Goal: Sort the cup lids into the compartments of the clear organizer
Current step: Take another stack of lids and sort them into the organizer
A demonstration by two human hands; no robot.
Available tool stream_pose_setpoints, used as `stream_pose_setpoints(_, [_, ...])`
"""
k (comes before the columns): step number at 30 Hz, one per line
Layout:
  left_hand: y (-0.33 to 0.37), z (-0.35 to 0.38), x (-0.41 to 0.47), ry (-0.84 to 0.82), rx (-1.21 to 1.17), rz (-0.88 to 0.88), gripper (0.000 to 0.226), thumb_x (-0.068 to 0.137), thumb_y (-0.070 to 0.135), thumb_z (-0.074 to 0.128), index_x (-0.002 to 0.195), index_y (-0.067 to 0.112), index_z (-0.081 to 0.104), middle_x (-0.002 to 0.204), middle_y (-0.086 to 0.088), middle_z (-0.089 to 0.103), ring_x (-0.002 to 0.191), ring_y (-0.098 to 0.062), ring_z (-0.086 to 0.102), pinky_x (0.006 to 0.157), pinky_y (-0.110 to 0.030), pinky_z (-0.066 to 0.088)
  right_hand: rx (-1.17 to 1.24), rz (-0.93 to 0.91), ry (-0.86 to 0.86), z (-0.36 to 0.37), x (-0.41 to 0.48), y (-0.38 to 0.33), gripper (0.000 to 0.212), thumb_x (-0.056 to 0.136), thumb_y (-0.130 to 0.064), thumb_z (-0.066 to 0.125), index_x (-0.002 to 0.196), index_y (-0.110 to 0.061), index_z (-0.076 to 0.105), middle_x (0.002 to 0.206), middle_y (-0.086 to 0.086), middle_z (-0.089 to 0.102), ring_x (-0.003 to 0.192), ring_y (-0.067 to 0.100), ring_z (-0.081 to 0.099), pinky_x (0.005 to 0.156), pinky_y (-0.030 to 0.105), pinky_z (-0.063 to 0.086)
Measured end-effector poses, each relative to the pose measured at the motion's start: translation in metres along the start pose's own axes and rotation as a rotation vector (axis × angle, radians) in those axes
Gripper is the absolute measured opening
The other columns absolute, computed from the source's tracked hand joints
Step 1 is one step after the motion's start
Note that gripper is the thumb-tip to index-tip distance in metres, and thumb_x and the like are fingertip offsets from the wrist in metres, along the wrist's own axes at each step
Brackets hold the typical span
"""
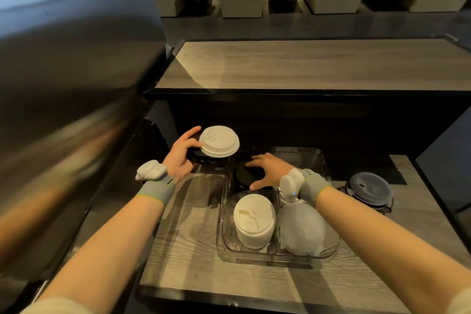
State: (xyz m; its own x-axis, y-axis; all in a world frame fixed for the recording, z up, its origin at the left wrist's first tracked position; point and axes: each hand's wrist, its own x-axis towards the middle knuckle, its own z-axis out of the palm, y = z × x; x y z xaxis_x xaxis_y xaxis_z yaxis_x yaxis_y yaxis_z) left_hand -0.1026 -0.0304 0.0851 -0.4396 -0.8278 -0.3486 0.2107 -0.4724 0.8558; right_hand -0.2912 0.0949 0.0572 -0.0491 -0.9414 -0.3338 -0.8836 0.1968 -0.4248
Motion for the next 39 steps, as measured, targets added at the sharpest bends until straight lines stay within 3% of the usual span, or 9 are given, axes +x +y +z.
stream_pose_setpoints(2, [-0.001,0.002,0.0,-0.018,0.038,0.0,0.055,0.082,-0.012,0.039,0.128,0.014,0.051,0.107,-0.011,0.059,0.096,-0.025,0.058,0.077,-0.032,0.05,-0.004,0.012,0.006,0.003,0.002,0.0,0.063,0.081,-0.044,0.064,0.137,-0.024,0.044,0.15,0.006,0.03,0.14,0.026,0.022,0.112,0.041,0.025])
stream_pose_setpoints(6, [-0.005,0.009,0.0,-0.065,0.105,0.0,0.05,0.08,-0.013,0.043,0.119,0.016,0.056,0.105,-0.011,0.06,0.096,-0.025,0.058,0.079,-0.031,0.051,0.375,-0.039,0.314,-0.011,-0.004,-0.008,0.043,0.086,-0.039,0.059,0.123,-0.018,0.056,0.117,0.003,0.049,0.111,0.018,0.046,0.091,0.025,0.038])
stream_pose_setpoints(10, [-0.009,0.022,-0.002,-0.121,0.135,-0.009,0.051,0.081,-0.013,0.043,0.121,0.016,0.055,0.106,-0.01,0.06,0.1,-0.026,0.058,0.083,-0.033,0.053,0.666,-0.077,0.388,-0.022,-0.012,-0.018,0.073,0.081,-0.034,0.067,0.142,-0.02,0.028,0.133,0.0,0.041,0.113,0.011,0.044,0.095,0.025,0.038])
stream_pose_setpoints(13, [-0.01,0.033,-0.006,-0.165,0.193,-0.004,0.052,0.082,-0.013,0.043,0.125,0.015,0.053,0.106,-0.012,0.059,0.094,-0.023,0.06,0.07,-0.026,0.057,0.621,-0.08,0.376,-0.023,-0.015,-0.02,0.087,0.077,-0.034,0.072,0.146,-0.022,0.019,0.149,0.002,0.026,0.132,0.017,0.032,0.109,0.032,0.031])
stream_pose_setpoints(16, [-0.011,0.044,-0.011,-0.215,0.228,0.002,0.05,0.083,-0.013,0.043,0.122,0.015,0.053,0.106,-0.011,0.059,0.095,-0.022,0.06,0.072,-0.028,0.057,0.456,-0.096,0.34,-0.023,-0.017,-0.017,0.095,0.073,-0.034,0.076,0.147,-0.022,0.017,0.152,0.004,0.019,0.141,0.023,0.017,0.114,0.037,0.021])
stream_pose_setpoints(23, [-0.023,0.069,-0.011,-0.213,0.15,-0.043,0.051,0.088,-0.009,0.04,0.134,0.013,0.046,0.11,-0.008,0.06,0.104,-0.025,0.058,0.075,-0.03,0.053,0.469,0.105,0.28,-0.035,-0.044,0.023,0.082,0.08,-0.029,0.069,0.146,-0.022,0.02,0.148,0.007,0.028,0.138,0.025,0.025,0.111,0.038,0.026])
stream_pose_setpoints(27, [-0.026,0.07,-0.008,-0.126,0.117,-0.066,0.05,0.089,-0.004,0.037,0.134,0.014,0.046,0.118,-0.013,0.052,0.092,-0.021,0.058,0.065,-0.027,0.052,0.298,0.284,0.009,-0.04,-0.052,0.051,0.075,0.081,-0.036,0.063,0.144,-0.025,0.026,0.152,0.007,0.029,0.14,0.029,0.025,0.113,0.043,0.028])
stream_pose_setpoints(34, [-0.031,0.078,-0.008,-0.102,0.153,-0.082,0.045,0.09,-0.001,0.04,0.134,0.011,0.046,0.121,-0.014,0.051,0.093,-0.021,0.057,0.066,-0.027,0.05,-0.029,0.349,0.021,-0.012,-0.037,0.066,0.086,0.075,-0.035,0.073,0.145,-0.02,0.025,0.144,0.012,0.038,0.132,0.032,0.038,0.108,0.044,0.036])
stream_pose_setpoints(39, [-0.031,0.079,-0.011,-0.1,0.207,-0.073,0.047,0.09,-0.003,0.043,0.134,0.012,0.046,0.125,-0.015,0.05,0.113,-0.03,0.051,0.078,-0.031,0.052,0.284,0.213,0.135,-0.03,-0.039,0.058,0.07,0.081,-0.028,0.069,0.141,-0.015,0.034,0.142,0.008,0.046,0.128,0.025,0.046,0.103,0.032,0.04])
